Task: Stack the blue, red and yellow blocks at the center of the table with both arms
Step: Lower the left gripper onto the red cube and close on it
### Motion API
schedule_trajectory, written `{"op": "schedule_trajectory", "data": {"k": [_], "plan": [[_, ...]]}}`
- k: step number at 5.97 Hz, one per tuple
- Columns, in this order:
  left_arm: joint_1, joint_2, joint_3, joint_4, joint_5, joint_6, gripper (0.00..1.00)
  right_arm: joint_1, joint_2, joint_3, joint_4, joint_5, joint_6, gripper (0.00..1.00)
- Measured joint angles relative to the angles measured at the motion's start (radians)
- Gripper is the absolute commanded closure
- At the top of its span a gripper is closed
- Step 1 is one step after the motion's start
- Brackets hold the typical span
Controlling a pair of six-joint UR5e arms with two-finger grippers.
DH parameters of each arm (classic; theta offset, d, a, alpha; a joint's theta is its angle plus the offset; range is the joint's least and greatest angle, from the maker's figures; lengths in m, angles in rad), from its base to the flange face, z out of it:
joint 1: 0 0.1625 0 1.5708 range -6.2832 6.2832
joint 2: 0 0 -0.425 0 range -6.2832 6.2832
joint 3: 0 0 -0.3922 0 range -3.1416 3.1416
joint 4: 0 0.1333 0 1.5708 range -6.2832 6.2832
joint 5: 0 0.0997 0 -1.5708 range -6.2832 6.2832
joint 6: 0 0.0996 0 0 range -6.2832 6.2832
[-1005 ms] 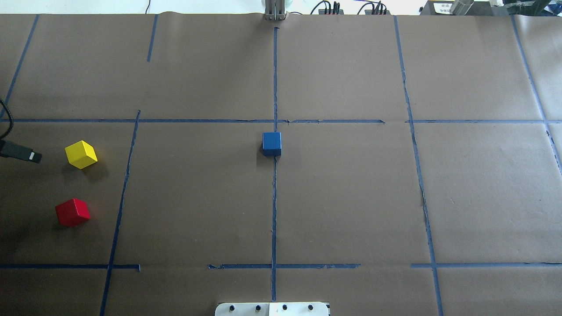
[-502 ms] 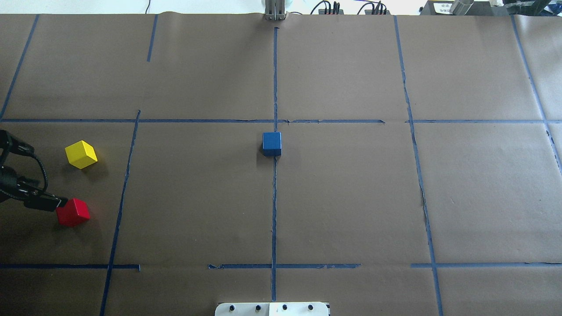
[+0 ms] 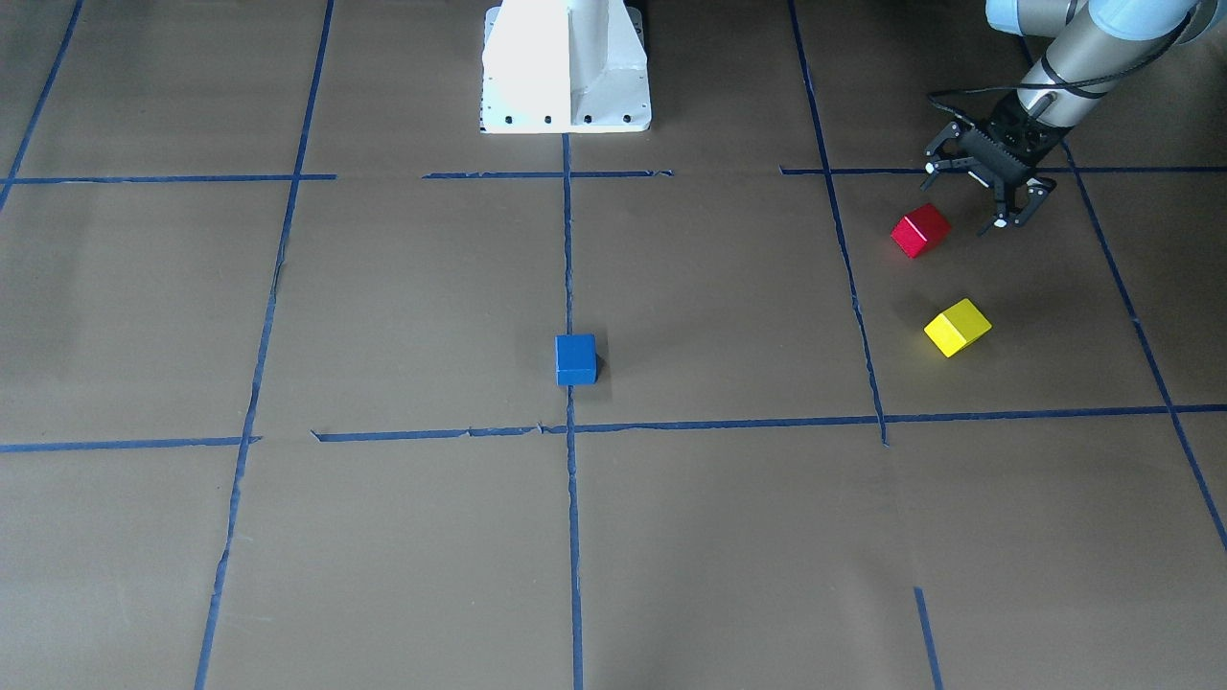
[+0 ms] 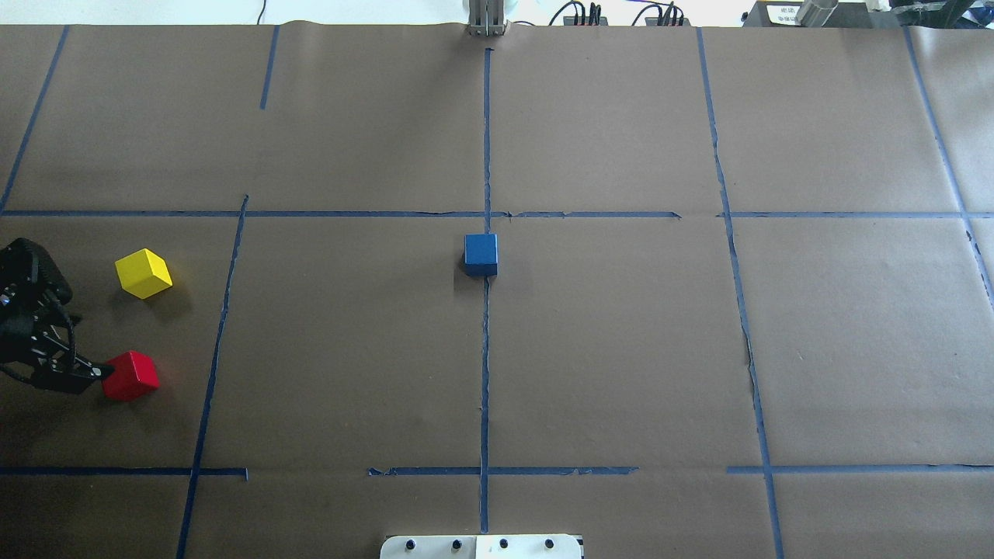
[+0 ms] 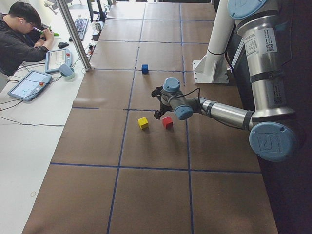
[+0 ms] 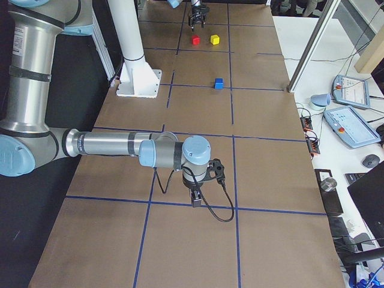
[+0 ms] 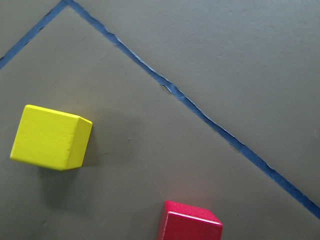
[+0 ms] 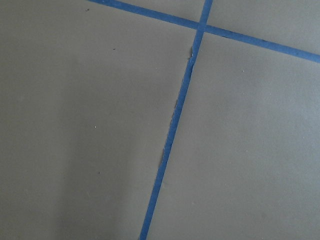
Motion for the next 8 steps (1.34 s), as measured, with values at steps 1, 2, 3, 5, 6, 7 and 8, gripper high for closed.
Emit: {"op": "schedule_trajectory", "data": {"k": [1,2,3,5,6,7,8], "plan": [[0.001,-0.002,0.010,0.000,-0.001,0.023,0.00,0.000,0.000,-0.001,0.000,0.000,0.000,0.00],[0.003,-0.004,0.028,-0.002,0.000,0.031,0.00,0.000,0.000,-0.001,0.000,0.000,0.000,0.00],[0.007,-0.016,0.053,-0.004,0.000,0.034,0.00,0.000,0.000,-0.001,0.000,0.000,0.001,0.00],[0.009,-0.039,0.089,-0.006,0.000,0.034,0.00,0.000,0.001,-0.003,0.000,-0.001,0.002,0.00],[0.014,-0.042,0.099,-0.006,-0.001,0.034,0.00,0.000,0.000,-0.005,0.000,-0.001,0.002,0.00],[0.022,-0.043,0.110,-0.007,-0.001,0.035,0.00,0.000,0.000,-0.008,0.000,-0.002,0.002,0.00],[0.030,-0.044,0.118,-0.008,-0.002,0.033,0.00,0.000,0.000,-0.010,0.000,-0.003,0.001,0.00]]}}
